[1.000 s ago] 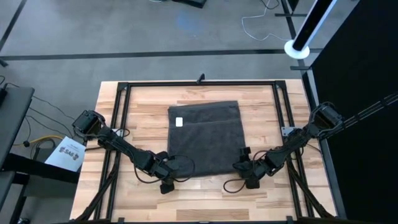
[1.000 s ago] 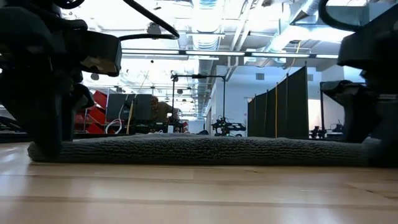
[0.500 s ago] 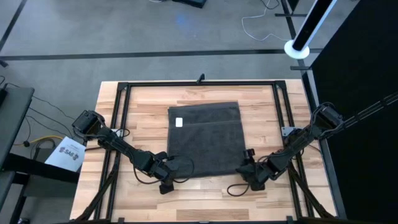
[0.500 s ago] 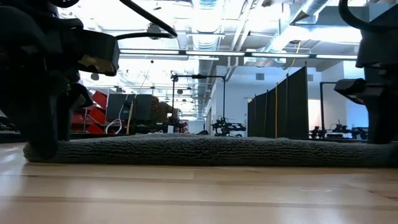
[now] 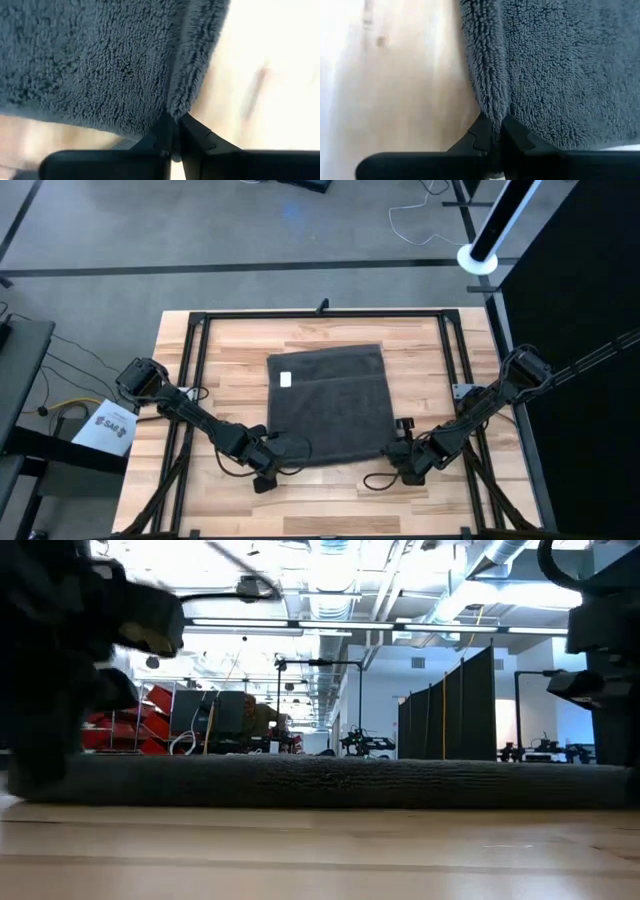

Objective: Roll towel
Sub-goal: Roll the gray towel

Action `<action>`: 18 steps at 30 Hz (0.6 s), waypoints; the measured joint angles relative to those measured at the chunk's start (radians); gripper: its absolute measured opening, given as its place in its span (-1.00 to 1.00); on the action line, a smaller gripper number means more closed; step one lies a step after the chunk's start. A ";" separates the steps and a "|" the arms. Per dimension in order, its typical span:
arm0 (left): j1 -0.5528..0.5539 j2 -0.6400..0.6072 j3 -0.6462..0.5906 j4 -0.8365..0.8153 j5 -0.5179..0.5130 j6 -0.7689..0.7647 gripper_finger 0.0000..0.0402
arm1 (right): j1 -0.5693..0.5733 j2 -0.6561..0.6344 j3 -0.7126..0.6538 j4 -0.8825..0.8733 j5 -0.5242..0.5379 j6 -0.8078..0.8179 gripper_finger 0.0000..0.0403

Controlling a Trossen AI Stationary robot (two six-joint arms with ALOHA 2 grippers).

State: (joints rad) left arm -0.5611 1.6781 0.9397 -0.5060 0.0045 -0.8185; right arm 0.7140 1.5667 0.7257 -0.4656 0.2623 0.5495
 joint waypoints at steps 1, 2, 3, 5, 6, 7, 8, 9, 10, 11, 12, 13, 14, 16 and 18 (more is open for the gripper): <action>-0.006 -0.006 0.018 0.003 0.028 0.000 -0.99 | 0.004 -0.002 0.008 0.005 -0.047 0.000 -0.96; -0.011 -0.009 0.037 0.008 0.063 0.002 -0.99 | 0.007 -0.006 0.015 0.013 -0.098 -0.003 -0.96; -0.015 -0.010 0.052 0.012 0.100 0.011 -0.99 | 0.008 -0.011 0.020 0.026 -0.152 -0.008 -0.96; -0.024 -0.009 0.071 0.007 0.151 0.023 -0.99 | 0.004 -0.029 0.026 0.053 -0.236 -0.022 -0.96; -0.027 -0.009 0.078 0.008 0.168 0.025 -0.99 | 0.003 -0.043 0.028 0.065 -0.272 -0.022 -0.97; -0.030 -0.009 0.081 0.017 0.180 0.024 -0.99 | 0.002 -0.056 0.028 0.067 -0.295 -0.019 -0.97; -0.031 -0.009 0.082 0.024 0.186 0.025 -0.99 | 0.002 -0.068 0.028 0.066 -0.313 -0.018 -0.97; -0.032 -0.009 0.082 0.023 0.187 0.027 -0.99 | -0.004 -0.076 0.027 0.066 -0.329 -0.018 -0.97; -0.031 -0.009 0.082 0.021 0.187 0.028 -0.99 | -0.016 -0.083 0.027 0.064 -0.353 -0.018 -0.97; -0.029 -0.009 0.081 0.021 0.189 0.031 -0.99 | -0.032 -0.091 0.027 0.059 -0.383 -0.018 -0.97; -0.026 -0.009 0.081 0.021 0.195 0.040 -0.99 | -0.050 -0.094 0.027 0.057 -0.418 -0.019 -0.97; -0.022 -0.009 0.081 0.021 0.200 0.049 -0.99 | -0.071 -0.094 0.025 0.059 -0.456 -0.022 -0.97; -0.017 -0.009 0.076 0.026 0.203 0.060 -0.99 | -0.093 -0.093 0.020 0.063 -0.496 -0.024 -0.97; 0.008 -0.009 0.057 0.042 0.234 0.076 -0.99 | -0.147 -0.088 0.005 0.069 -0.573 -0.044 -0.97; 0.040 -0.009 0.032 0.076 0.308 0.081 -0.99 | -0.197 -0.087 -0.018 0.078 -0.646 -0.065 -0.97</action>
State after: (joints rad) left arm -0.5215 1.6693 0.9720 -0.4303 0.3122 -0.7370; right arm 0.5172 1.4793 0.7075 -0.3880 -0.3842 0.4846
